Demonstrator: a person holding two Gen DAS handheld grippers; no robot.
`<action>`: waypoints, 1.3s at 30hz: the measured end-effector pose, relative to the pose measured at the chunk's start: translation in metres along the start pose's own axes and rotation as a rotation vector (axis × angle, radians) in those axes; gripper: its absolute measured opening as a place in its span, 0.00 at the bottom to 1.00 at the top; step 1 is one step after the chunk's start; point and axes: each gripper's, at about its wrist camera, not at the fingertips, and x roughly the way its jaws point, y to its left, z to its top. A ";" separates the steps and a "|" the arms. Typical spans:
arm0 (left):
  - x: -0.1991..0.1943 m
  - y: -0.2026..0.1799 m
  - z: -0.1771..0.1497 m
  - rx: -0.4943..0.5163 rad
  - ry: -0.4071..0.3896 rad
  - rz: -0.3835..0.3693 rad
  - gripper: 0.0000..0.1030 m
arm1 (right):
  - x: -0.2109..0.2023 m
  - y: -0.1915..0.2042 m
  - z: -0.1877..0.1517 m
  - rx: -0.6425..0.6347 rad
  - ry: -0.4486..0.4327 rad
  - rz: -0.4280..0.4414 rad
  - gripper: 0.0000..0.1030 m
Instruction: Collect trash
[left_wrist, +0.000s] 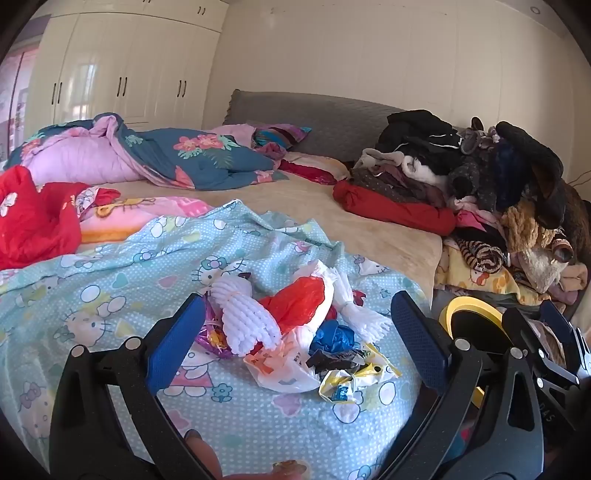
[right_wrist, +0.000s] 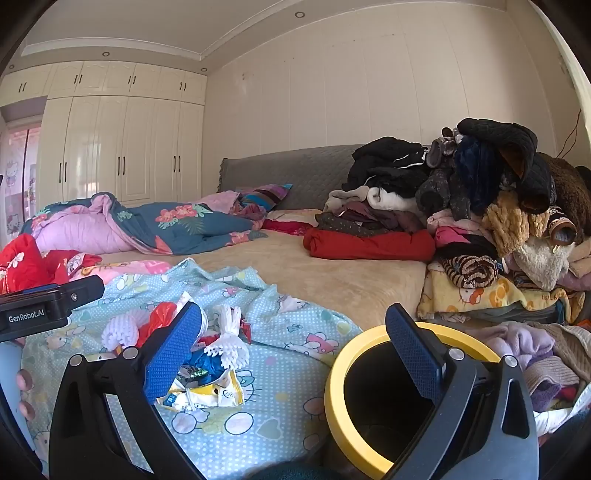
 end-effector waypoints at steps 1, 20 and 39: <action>0.000 0.000 0.000 0.000 -0.001 0.000 0.90 | 0.000 0.000 0.000 0.001 -0.002 0.001 0.94; 0.000 0.001 0.000 -0.003 0.004 -0.002 0.90 | 0.000 0.000 0.000 0.002 -0.001 0.001 0.94; -0.002 0.000 0.000 -0.002 0.001 -0.003 0.90 | -0.002 -0.001 0.000 0.002 -0.002 0.000 0.94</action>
